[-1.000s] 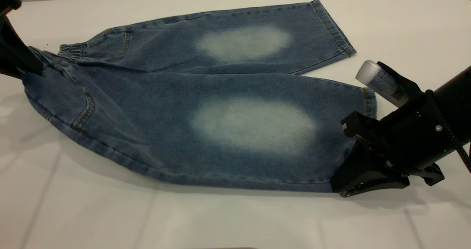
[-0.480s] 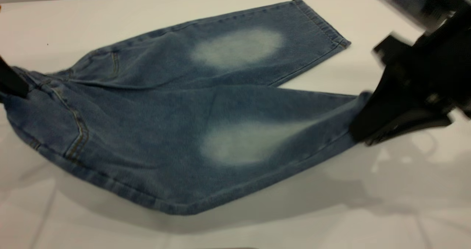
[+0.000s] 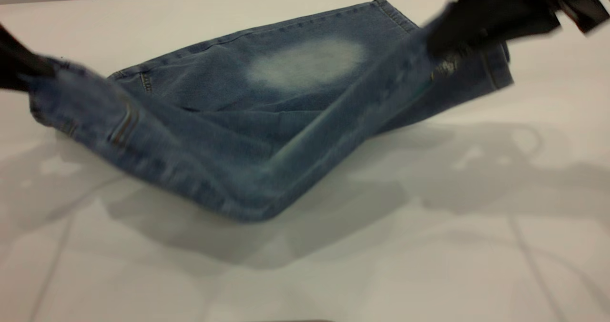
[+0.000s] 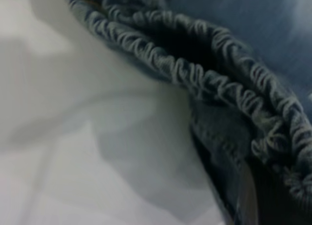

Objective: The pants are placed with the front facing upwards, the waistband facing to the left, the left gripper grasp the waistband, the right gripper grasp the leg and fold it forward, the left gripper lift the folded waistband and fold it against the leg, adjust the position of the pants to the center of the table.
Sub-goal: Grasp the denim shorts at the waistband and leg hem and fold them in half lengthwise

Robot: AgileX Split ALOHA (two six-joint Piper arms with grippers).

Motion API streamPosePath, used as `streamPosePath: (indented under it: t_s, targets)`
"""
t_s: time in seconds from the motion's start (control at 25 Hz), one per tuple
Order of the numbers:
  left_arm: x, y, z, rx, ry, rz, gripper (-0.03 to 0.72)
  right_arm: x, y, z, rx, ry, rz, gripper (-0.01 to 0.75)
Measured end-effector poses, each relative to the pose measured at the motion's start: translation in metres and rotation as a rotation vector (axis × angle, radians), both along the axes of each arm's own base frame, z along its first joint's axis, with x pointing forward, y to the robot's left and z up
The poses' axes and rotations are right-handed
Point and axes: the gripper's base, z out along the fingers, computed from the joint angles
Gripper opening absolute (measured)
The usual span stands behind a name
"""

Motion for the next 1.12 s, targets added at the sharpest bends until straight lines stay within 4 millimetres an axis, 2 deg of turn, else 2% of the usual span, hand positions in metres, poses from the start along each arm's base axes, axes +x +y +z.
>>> streamPosePath:
  t_s: [0.16,0.44,0.68,0.88,1.12]
  targets:
    - [0.007,0.001,0.004,-0.059,-0.036,0.118,0.081,0.029,0.004,-0.006,-0.010,0.012,-0.025,0.026]
    - [0.017,0.010,0.008,-0.106,-0.094,0.339,0.083,0.092,0.013,-0.023,0.011,0.016,-0.078,0.026]
    - [0.022,0.022,0.009,-0.104,-0.129,0.537,0.084,0.139,0.007,-0.042,0.039,0.035,-0.173,0.026]
    - [0.025,0.034,0.003,-0.106,-0.121,0.723,0.086,0.166,-0.004,-0.056,0.071,0.062,-0.289,0.026]
    - [0.031,0.037,-0.026,-0.101,-0.028,0.782,0.086,0.177,-0.002,-0.076,0.149,0.123,-0.393,0.026]
